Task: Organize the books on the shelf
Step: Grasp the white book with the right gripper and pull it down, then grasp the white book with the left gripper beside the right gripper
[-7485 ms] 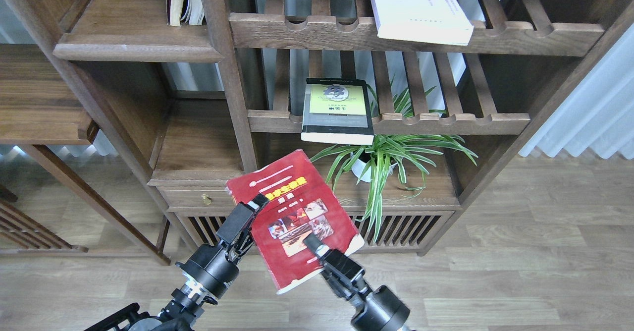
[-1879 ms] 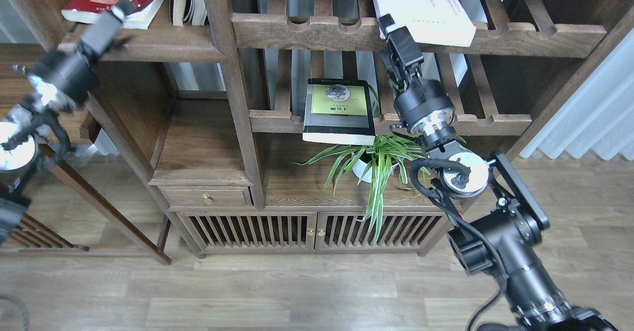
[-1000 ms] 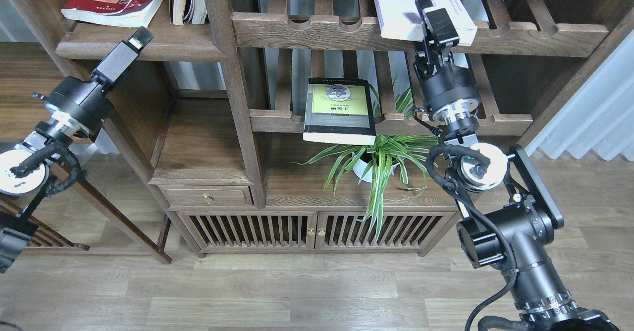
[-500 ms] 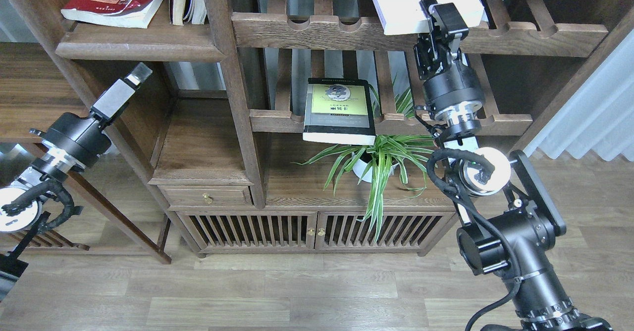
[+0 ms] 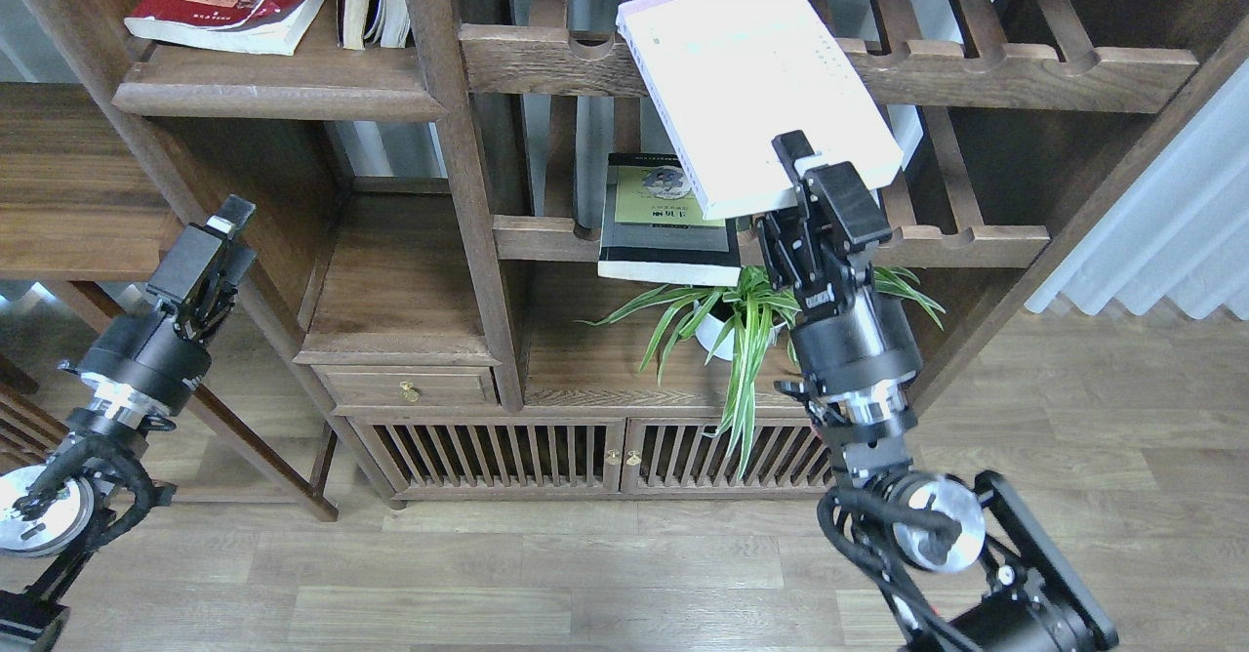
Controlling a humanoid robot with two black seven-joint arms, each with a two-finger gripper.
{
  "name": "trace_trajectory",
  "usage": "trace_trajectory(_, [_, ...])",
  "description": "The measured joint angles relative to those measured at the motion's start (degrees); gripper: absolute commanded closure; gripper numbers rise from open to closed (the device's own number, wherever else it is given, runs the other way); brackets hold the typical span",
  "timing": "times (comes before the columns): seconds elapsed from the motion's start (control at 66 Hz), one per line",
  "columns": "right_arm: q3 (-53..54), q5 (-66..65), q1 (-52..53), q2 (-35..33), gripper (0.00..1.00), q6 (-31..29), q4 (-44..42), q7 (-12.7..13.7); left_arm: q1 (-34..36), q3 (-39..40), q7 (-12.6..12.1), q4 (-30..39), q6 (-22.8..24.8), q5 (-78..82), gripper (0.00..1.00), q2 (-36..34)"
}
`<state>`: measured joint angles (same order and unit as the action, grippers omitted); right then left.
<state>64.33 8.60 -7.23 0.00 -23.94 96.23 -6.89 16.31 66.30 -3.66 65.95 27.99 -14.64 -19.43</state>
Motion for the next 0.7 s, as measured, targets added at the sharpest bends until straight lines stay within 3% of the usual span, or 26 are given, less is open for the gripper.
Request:
trace_trajectory(0.061, [-0.29, -0.47, -1.72, 0.0, 0.96, -1.37, -0.02, 0.0, 0.47, 0.24, -0.08, 0.0, 0.0, 0.14, 0.09, 2.62])
trace_trajectory(0.106, [-0.5, -0.73, -2.95, 0.0, 0.96, -2.38, -0.16, 0.0, 0.5, 0.59, -0.09, 0.01, 0.0, 0.18, 0.17, 3.89])
trace_trajectory(0.197, [-1.11, -1.64, -5.32, 0.0, 0.96, -3.7, -0.36, 0.62, -0.2, 0.48, 0.36, 0.14, 0.0, -0.05, 0.19, 4.83])
trace_trajectory(0.47, [-1.8, -5.0, -8.07, 0.0, 0.96, -4.05, -0.87, 2.35, -4.2, -0.16, 4.59, 3.4, 0.0, -0.77, 0.01, 6.54])
trace_trajectory(0.697, [-3.59, -5.41, -8.24, 0.0, 0.96, -4.08, -3.53, 4.89, -7.43, 0.07, 9.14, 12.63, 0.0, -1.09, 0.01, 6.57])
